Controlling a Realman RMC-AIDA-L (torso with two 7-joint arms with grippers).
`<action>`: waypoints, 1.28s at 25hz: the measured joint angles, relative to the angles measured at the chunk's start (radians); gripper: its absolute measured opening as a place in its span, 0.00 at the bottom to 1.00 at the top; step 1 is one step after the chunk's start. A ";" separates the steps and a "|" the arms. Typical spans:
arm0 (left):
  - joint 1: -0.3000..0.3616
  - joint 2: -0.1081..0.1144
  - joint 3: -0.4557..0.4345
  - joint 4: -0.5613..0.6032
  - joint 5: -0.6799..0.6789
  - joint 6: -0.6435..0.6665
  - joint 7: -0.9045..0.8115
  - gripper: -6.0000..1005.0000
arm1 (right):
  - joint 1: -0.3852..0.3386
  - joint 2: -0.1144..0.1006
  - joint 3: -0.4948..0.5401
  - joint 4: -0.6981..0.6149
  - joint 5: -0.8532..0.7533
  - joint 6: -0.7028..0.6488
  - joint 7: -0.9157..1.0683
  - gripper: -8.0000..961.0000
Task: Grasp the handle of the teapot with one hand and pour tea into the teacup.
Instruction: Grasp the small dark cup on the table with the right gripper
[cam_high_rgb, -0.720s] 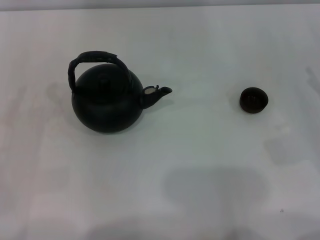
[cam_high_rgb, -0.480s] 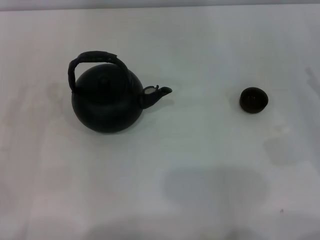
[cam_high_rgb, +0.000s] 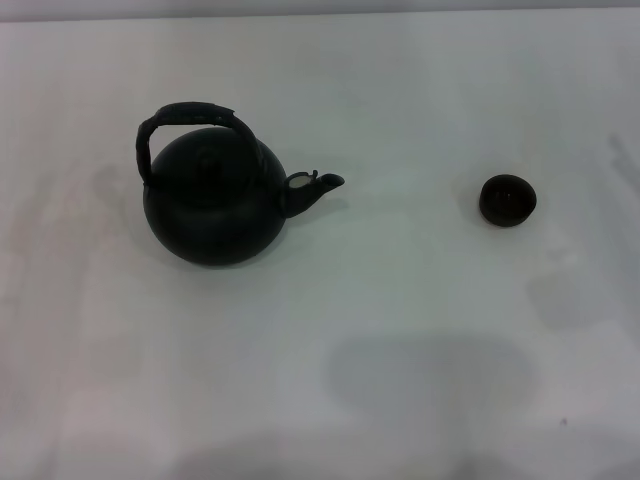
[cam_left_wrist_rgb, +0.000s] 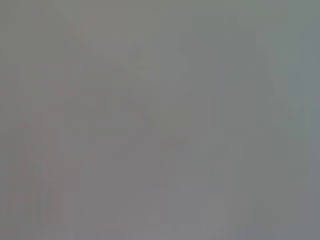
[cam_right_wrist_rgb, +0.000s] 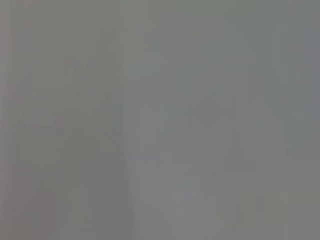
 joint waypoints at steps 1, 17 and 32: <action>-0.001 0.000 0.000 0.000 0.000 0.000 0.000 0.62 | 0.000 0.000 0.000 0.000 0.000 0.000 0.000 0.89; 0.011 0.002 0.002 0.003 0.041 0.008 0.001 0.62 | 0.023 -0.090 -0.017 0.247 -0.373 0.006 0.303 0.89; 0.015 0.004 0.002 0.005 0.040 0.008 0.001 0.62 | 0.044 -0.084 -0.014 0.650 -0.878 0.036 0.744 0.89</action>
